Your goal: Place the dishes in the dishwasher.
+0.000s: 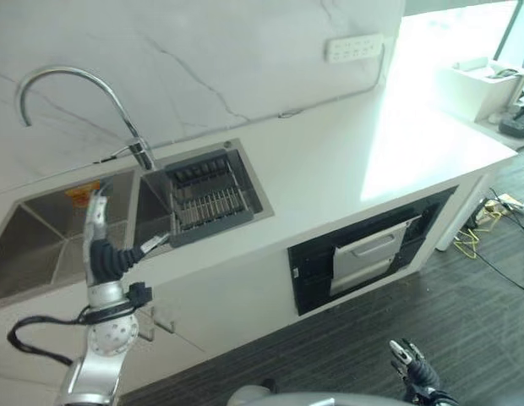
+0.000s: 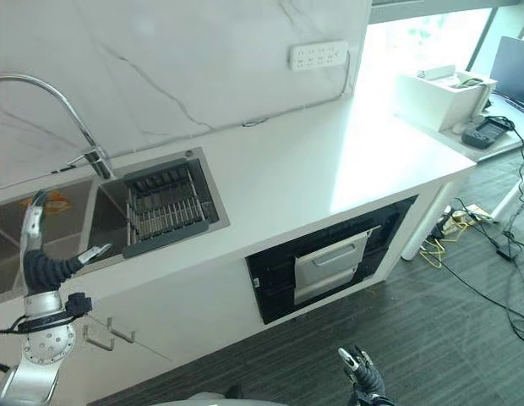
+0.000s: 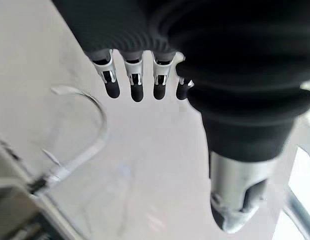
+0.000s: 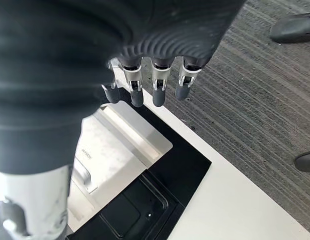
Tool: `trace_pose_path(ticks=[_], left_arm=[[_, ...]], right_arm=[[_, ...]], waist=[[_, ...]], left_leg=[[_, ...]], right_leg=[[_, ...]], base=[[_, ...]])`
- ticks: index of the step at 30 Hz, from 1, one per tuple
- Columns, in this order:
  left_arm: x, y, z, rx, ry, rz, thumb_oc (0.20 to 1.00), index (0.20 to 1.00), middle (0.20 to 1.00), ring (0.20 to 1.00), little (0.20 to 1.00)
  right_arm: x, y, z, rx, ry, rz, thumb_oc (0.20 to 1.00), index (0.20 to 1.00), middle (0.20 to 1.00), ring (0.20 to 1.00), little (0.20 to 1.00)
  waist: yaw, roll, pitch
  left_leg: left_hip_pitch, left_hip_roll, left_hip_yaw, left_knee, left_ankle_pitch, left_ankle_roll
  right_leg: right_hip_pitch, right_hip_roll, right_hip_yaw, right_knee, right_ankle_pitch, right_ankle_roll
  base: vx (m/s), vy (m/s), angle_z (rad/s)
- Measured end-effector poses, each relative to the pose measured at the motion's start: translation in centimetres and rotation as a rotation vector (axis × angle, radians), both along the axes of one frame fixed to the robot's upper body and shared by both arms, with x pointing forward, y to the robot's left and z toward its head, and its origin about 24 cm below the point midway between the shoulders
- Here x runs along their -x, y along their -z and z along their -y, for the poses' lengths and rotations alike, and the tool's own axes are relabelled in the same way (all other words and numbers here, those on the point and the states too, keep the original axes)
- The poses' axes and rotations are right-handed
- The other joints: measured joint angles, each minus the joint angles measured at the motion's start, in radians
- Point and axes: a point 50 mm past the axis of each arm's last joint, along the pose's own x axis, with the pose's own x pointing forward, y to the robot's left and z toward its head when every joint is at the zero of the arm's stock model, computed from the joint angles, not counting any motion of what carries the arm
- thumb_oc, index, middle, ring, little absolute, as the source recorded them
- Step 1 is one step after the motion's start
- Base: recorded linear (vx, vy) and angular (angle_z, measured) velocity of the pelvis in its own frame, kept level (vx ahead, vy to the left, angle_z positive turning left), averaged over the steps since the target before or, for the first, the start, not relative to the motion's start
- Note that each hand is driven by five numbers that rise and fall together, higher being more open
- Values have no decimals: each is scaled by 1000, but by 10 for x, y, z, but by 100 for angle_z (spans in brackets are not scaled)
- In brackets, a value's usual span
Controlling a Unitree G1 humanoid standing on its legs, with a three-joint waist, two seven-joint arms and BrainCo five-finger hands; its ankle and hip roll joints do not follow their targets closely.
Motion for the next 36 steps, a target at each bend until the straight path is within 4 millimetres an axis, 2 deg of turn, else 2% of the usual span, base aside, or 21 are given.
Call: trace_pose_path(ticks=[1,2,3,5,6,7,8,9,11,12,14,16,18,19,22,23,26,28,30,33,36], left_arm=[[5,15,-5,130,-89,17,1000,1000,1000,1000,1000],[14,26,-11,178,-143,-10,1000,1000,1000,1000,1000],[24,35,-13,216,-173,-22,1000,1000,1000,1000,1000],[36,65,-8,326,-240,-45,1000,1000,1000,1000,1000],[44,79,-8,361,-282,-83,1000,1000,1000,1000,1000],[59,97,-10,419,-351,-138,1000,1000,1000,1000,1000],[68,106,-11,456,-394,-155,1000,1000,1000,1000,1000],[80,117,-10,499,-435,-174,1000,1000,1000,1000,1000],[113,154,-3,676,-613,-237,1000,1000,1000,1000,1000],[140,169,4,771,-745,-260,1000,1000,1000,1000,1000],[173,185,15,889,-908,-283,1000,1000,1000,1000,1000],[213,199,28,987,-1084,-369,1000,1000,1000,1000,1000],[232,207,36,1035,-1132,-486,1000,1000,1000,1000,1000],[236,211,38,1057,-1112,-564,1000,1000,1000,1000,1000],[224,232,56,1212,-838,-903,1000,1000,1000,1000,1000],[221,241,72,1338,-714,-1073,1000,1000,1000,1000,1000],[205,249,90,1569,-465,-1259,1000,1000,1000,1000,1000],[181,249,103,1666,-205,-1317,1000,1000,1000,1000,1000],[161,247,101,1643,-69,-1348,1000,1000,1000,1000,1000],[139,244,92,1544,34,-1419,1000,1000,1000,1000,1000],[137,244,92,1474,76,-1488,1000,1000,1000,1000,1000]], right_arm=[[8,2,5,9,35,-25,1000,1000,1000,1000,1000],[12,3,6,16,41,-40,1000,1000,1000,1000,1000],[13,3,7,23,51,-47,1000,1000,1000,1000,1000],[26,8,12,36,109,-102,1000,1000,1000,1000,1000],[30,10,14,42,125,-129,1000,1000,1000,1000,1000],[33,11,15,48,134,-148,1000,1000,1000,1000,1000],[32,11,15,48,138,-150,1000,1000,1000,1000,1000],[31,11,16,48,149,-145,1000,1000,1000,1000,1000],[27,9,22,49,211,-122,1000,1000,1000,1000,1000],[24,9,20,43,214,-111,1000,1000,1000,1000,1000],[27,10,21,36,240,-115,1000,1000,1000,1000,1000],[35,10,22,27,271,-121,1000,1000,1000,1000,1000],[43,11,23,25,279,-135,1000,1000,1000,1000,1000],[45,12,22,22,277,-139,1000,1000,1000,1000,1000],[44,12,20,10,252,-135,1000,1000,1000,1000,1000],[35,9,24,16,218,-110,1000,1000,1000,1000,1000],[41,9,31,30,176,-160,1000,1000,1000,1000,1000],[55,11,36,26,134,-244,1000,1000,1000,1000,1000],[76,14,34,4,127,-323,1000,1000,1000,1000,1000],[79,18,26,-48,84,-369,1000,1000,1000,1000,1000],[79,20,21,-69,58,-382,1000,1000,1000,1000,1000]], waist=[[-12,-3,-5],[11,-8,-7],[34,-9,-9],[47,-10,-11],[53,-11,-10],[84,-7,-8],[100,-14,-4],[109,-19,6],[107,-7,14],[108,-5,15],[123,1,18],[124,6,17],[120,12,16],[108,11,17],[60,-6,16],[3,0,19],[-62,11,22],[-93,16,24],[-111,11,28],[-137,11,32],[-159,9,34]], left_leg=[[-12,1,-50,0,12,-8],[-18,11,-60,0,10,-2],[-23,17,-71,0,13,7],[-50,14,-153,0,34,23],[-57,19,-158,0,35,30],[-66,36,-125,1,18,51],[-74,40,-112,1,-16,76],[-82,40,-113,5,-51,73],[-100,48,-117,43,-86,45],[-97,51,-117,46,-99,25],[-105,56,-120,75,-103,18],[-100,60,-121,94,-79,-17],[-97,67,-121,113,-19,-44],[-90,67,-116,114,19,-76],[-67,52,-60,103,24,-75],[-49,47,-14,99,24,-75],[-29,61,54,79,23,-75],[-19,72,89,60,23,-75],[-9,82,113,54,21,-74],[3,104,159,21,17,-74],[17,103,198,11,12,-71]], right_leg=[[22,16,0,-6,-28,-10],[24,29,-2,0,-42,-24],[25,42,0,12,-52,-19],[39,69,0,24,-79,-49],[40,76,-2,30,-92,-60],[34,81,-21,56,-111,-67],[23,79,-31,79,-131,-77],[27,81,-42,92,-147,-78],[23,76,-59,125,-174,-93],[28,78,-62,130,-188,-85],[24,80,-65,157,-210,-86],[29,73,-62,191,-235,-83],[27,71,-56,220,-256,-81],[26,64,-52,236,-269,-73],[8,27,-10,246,-267,-44],[-3,19,25,246,-265,-36],[-40,21,93,241,-254,-36],[-65,29,125,238,-240,-40],[-70,38,149,227,-234,-37],[-109,57,183,228,-219,-42],[-127,57,217,226,-204,-41]], base=[[-72,-52,82],[-119,-70,89],[-134,-77,75],[-106,-58,105],[-88,-57,92],[-103,-78,77],[-91,-80,74],[-71,-79,84],[-26,-67,53],[2,-71,18],[39,-43,10],[76,-16,-2],[63,13,-8],[40,27,-12],[50,112,-44],[46,133,-84],[36,72,-80],[30,-9,-54],[43,-28,-40],[18,-14,-48],[-3,-17,-41]])
